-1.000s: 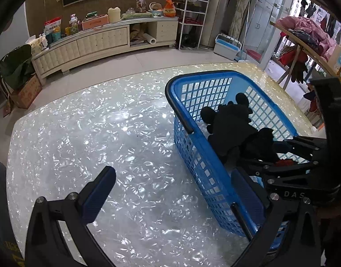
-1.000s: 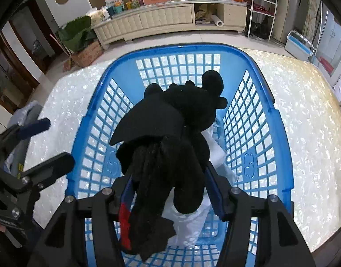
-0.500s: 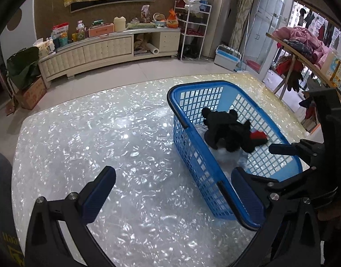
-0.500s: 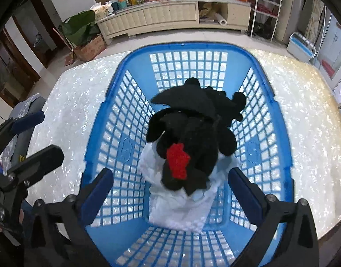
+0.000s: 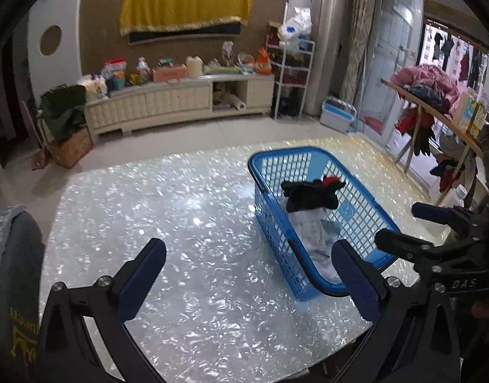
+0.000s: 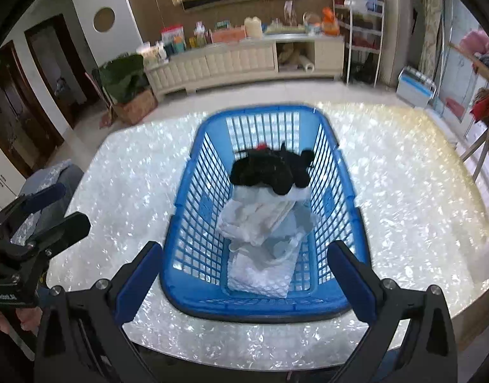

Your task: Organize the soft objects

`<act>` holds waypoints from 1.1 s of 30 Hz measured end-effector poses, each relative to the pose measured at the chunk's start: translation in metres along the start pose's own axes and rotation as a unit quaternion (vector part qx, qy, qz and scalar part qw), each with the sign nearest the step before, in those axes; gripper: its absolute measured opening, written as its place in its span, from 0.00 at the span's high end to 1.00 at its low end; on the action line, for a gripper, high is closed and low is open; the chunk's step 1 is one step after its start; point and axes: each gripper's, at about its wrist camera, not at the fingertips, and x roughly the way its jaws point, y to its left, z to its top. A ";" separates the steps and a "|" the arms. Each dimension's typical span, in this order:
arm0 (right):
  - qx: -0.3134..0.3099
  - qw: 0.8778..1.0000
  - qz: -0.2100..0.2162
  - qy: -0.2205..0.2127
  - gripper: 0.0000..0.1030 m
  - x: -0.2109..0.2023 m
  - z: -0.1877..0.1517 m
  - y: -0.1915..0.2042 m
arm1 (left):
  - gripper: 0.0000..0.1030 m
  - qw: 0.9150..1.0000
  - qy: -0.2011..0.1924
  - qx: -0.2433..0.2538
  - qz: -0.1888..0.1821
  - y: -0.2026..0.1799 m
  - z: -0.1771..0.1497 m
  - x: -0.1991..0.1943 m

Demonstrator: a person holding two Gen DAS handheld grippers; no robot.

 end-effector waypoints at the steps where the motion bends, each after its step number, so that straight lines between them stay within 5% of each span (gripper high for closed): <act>1: -0.003 1.000 -0.002 -0.014 0.00 -0.009 -0.001 0.002 | 0.00 1.000 -0.007 -0.001 0.005 0.000 -0.001 -0.006; 12: -0.038 0.992 -0.003 -0.119 0.00 -0.065 -0.002 0.046 | 0.00 0.997 -0.067 -0.019 0.016 0.005 -0.007 -0.076; 33: -0.048 0.989 0.007 -0.141 0.00 -0.075 -0.020 0.064 | 0.00 0.996 -0.083 -0.012 0.026 -0.007 -0.019 -0.104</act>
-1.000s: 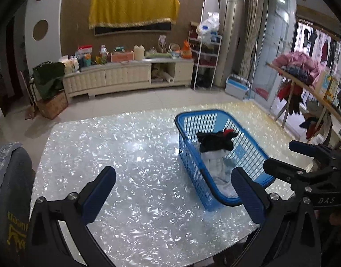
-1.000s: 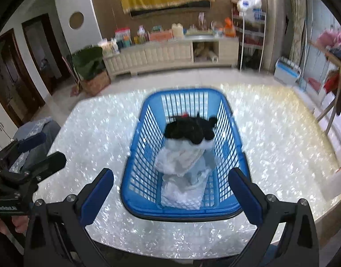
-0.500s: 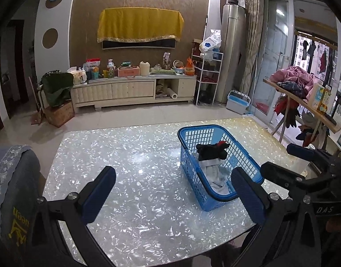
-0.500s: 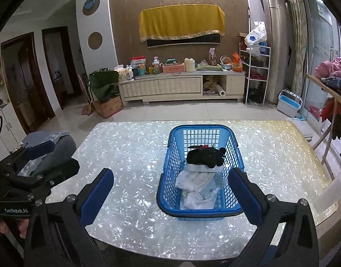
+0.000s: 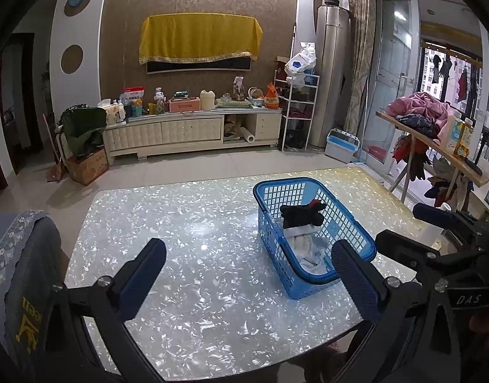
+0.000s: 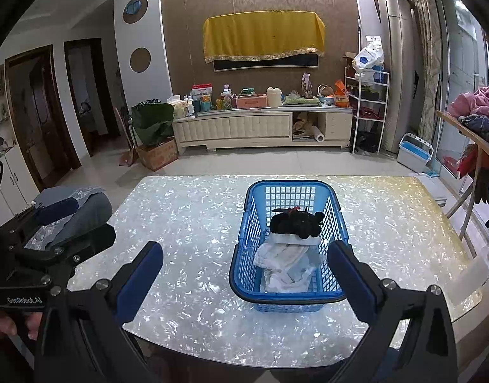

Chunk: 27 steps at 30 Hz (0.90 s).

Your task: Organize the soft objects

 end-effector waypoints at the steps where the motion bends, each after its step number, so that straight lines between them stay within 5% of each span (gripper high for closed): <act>1: 0.000 1.000 0.000 -0.001 0.00 0.000 0.000 0.000 | 0.00 1.000 0.000 0.000 0.000 0.000 0.000 0.000; 27: 0.002 1.000 0.011 -0.004 0.00 -0.003 -0.005 0.001 | 0.00 1.000 -0.005 0.006 0.010 -0.005 -0.001 -0.008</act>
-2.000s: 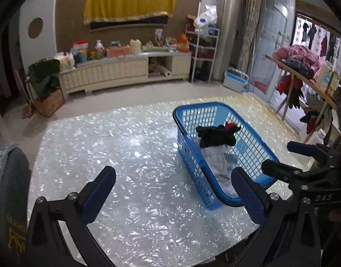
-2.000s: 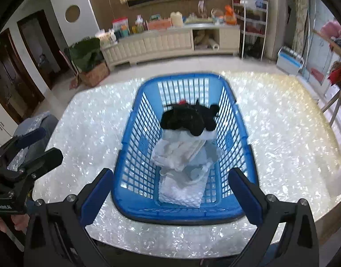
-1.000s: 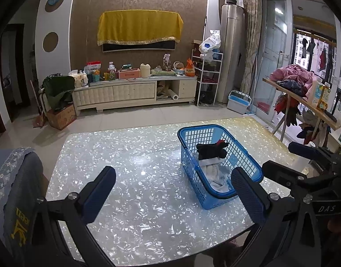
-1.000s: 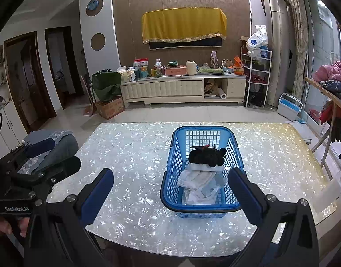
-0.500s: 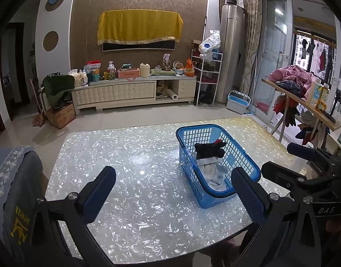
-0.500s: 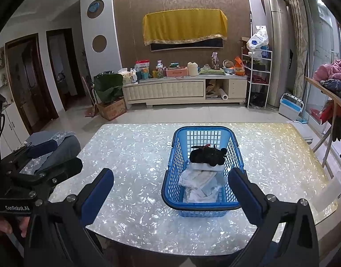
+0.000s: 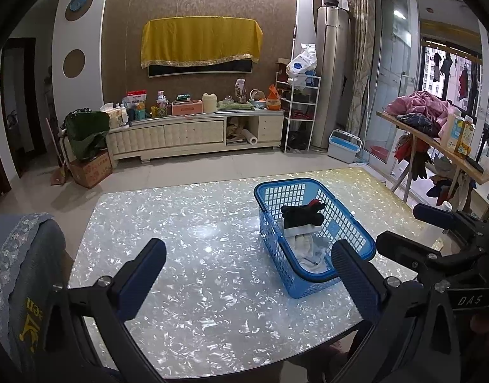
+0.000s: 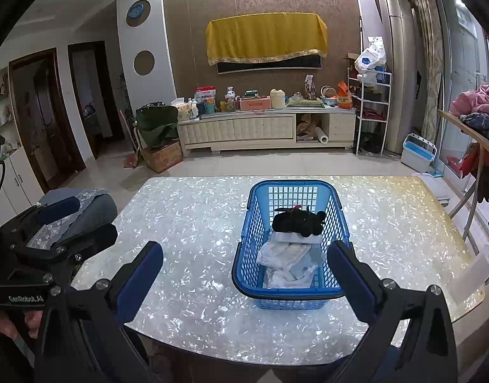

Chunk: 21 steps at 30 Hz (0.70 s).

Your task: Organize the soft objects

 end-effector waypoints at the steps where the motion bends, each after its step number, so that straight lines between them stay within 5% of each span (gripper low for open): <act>1: 0.000 1.000 0.000 0.000 0.00 0.000 0.000 0.000 | 0.00 1.000 0.000 -0.001 -0.001 0.000 0.000 0.000; 21: 0.001 1.000 0.001 -0.001 0.00 -0.002 0.000 -0.001 | 0.00 1.000 0.001 0.001 -0.002 -0.003 -0.002 -0.002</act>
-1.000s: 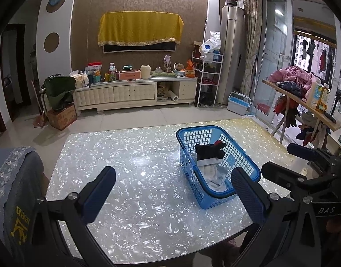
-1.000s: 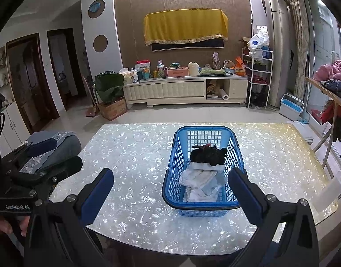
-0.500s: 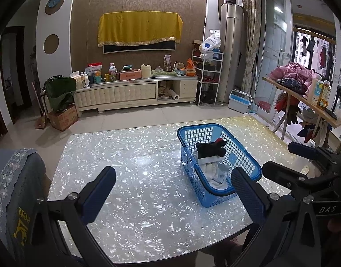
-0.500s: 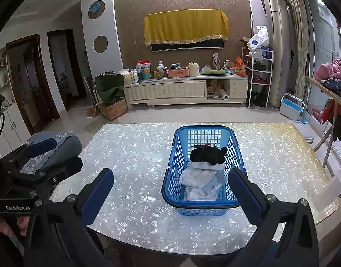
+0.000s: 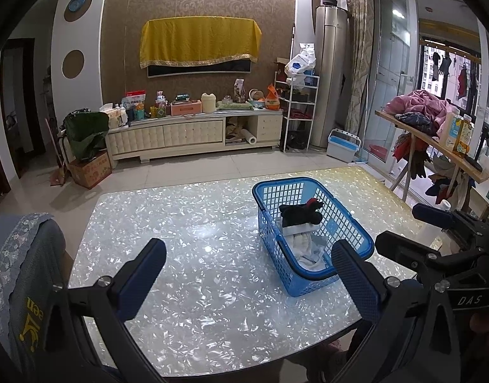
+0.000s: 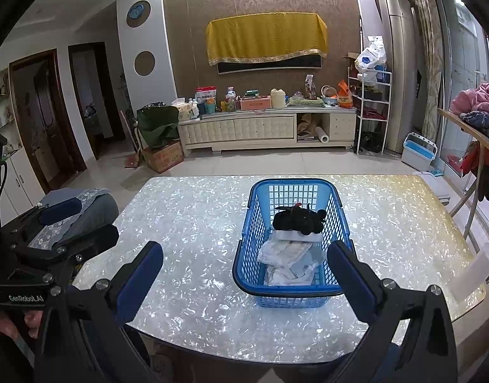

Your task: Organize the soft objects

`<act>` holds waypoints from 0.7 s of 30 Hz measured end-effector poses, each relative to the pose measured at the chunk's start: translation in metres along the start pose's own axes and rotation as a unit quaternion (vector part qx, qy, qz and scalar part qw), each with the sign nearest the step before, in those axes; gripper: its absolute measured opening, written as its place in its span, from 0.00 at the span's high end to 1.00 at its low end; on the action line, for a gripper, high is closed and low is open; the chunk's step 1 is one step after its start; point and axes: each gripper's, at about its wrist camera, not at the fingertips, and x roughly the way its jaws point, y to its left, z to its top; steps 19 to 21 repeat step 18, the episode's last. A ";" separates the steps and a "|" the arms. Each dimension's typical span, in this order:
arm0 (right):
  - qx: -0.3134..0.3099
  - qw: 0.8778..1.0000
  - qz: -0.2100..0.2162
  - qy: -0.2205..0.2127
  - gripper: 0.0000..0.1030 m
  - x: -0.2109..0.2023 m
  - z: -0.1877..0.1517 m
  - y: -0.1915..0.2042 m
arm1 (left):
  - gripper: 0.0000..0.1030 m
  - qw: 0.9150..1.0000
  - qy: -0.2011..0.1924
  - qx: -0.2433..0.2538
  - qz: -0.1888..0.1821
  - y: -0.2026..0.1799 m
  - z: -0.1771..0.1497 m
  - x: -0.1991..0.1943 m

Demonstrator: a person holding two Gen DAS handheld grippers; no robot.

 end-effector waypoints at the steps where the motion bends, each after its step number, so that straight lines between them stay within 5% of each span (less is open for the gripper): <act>1: 0.000 1.000 0.001 0.000 0.00 0.000 0.000 0.000 | 0.00 1.000 0.000 0.000 0.000 0.000 0.000 0.000; 21: 0.000 1.000 0.007 -0.001 0.00 -0.003 -0.001 -0.003 | 0.00 1.000 0.000 0.000 -0.001 0.001 -0.001 -0.003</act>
